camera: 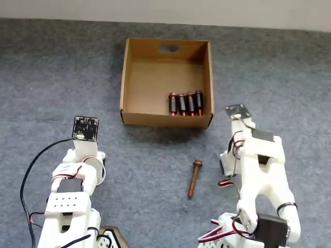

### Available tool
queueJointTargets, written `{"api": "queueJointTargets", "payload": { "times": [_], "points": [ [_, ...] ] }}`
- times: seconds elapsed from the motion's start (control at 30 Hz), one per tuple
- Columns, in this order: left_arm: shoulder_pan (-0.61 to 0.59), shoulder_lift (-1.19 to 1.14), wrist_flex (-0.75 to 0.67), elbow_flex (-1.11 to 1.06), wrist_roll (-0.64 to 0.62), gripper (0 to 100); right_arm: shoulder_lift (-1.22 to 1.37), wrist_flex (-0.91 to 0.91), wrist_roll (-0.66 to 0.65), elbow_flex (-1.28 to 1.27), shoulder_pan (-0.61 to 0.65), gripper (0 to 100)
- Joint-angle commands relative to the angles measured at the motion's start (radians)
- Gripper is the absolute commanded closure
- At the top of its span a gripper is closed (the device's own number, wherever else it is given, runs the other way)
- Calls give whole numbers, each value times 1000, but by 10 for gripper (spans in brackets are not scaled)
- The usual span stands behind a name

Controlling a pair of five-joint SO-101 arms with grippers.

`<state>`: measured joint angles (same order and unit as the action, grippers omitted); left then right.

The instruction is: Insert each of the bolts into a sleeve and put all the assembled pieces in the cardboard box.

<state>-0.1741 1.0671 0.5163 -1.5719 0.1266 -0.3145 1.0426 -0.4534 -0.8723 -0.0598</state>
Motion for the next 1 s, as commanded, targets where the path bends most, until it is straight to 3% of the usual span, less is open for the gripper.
{"api": "queueJointTargets", "payload": {
  "times": [0.0,0.13,0.23,0.43,0.63,0.7,0.83,0.97],
  "points": [
    [13,8,-18,5,9,992,-10,-105,9,-35,48,991],
    [13,8,-18,5,9,992,-2,-242,9,-93,85,988],
    [13,8,-18,5,9,992,-1,-239,9,-107,111,977],
    [13,8,-18,5,9,992,-1,-239,9,-110,116,842],
    [13,8,-18,5,9,992,1,-246,3,-107,116,840],
    [13,8,-18,5,9,992,1,-246,3,-110,116,853],
    [13,8,-18,5,9,992,-10,-243,3,-110,114,998],
    [13,8,-18,5,9,992,-42,-193,9,-81,110,993]
  ]
}}
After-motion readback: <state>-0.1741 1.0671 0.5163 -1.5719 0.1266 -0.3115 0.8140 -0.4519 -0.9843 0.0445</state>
